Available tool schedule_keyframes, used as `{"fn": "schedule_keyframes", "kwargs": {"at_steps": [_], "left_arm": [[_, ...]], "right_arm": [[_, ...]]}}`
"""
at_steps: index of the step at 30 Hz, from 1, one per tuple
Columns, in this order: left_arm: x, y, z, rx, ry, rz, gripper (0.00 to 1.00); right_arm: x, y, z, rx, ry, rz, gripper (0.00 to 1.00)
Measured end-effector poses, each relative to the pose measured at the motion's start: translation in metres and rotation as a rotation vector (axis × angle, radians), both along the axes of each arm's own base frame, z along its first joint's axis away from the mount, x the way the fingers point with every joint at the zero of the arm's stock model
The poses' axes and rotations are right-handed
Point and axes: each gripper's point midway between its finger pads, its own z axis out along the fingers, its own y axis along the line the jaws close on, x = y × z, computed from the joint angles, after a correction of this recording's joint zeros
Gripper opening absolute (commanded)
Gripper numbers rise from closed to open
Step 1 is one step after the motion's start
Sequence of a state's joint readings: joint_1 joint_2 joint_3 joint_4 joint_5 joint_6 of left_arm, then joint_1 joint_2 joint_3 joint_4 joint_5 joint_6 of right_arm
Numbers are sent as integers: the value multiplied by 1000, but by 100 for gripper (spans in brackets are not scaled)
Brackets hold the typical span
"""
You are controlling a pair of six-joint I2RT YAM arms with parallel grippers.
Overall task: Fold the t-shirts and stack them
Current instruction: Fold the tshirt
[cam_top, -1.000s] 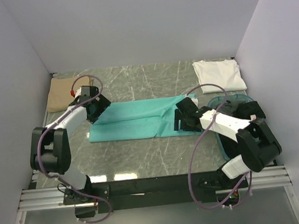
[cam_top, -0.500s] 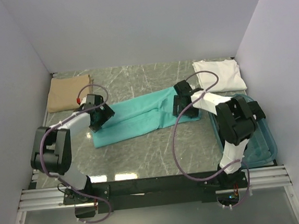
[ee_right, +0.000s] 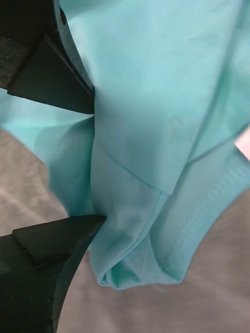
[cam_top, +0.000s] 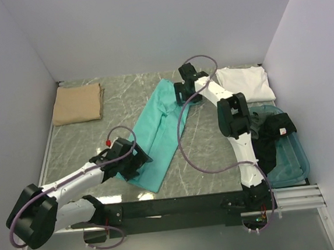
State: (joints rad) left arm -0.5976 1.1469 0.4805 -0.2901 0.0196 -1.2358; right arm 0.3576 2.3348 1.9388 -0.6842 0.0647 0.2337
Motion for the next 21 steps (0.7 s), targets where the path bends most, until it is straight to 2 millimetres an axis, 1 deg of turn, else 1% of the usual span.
{"fn": "schedule_keyframes", "kwargs": {"at_steps": [1,3,5,9,12,15,18,21], "left_arm": [[-9,-6,0,-17,13,-16,99],[-21,-17,0,-50,32,-34,99],[-27,-28,1,-90,36,-47,99],[-40,-55,2,-142,59,-87,99],[-52,-79,3,-137,86,-140,100],[-63,-96,3,-112,101,-174,99],[-71,-104,3,-75,113,-183,99],[-75,-105,3,-25,110,-175,99]], "right_arm": [[10,6,0,3,-7,24,84],[30,19,3,14,-35,76,84],[39,31,4,22,-54,129,85],[33,50,3,16,-56,219,87],[28,62,2,17,-57,258,87],[28,73,4,33,-65,268,87],[29,76,5,41,-74,258,87],[35,76,9,40,-97,245,88]]}}
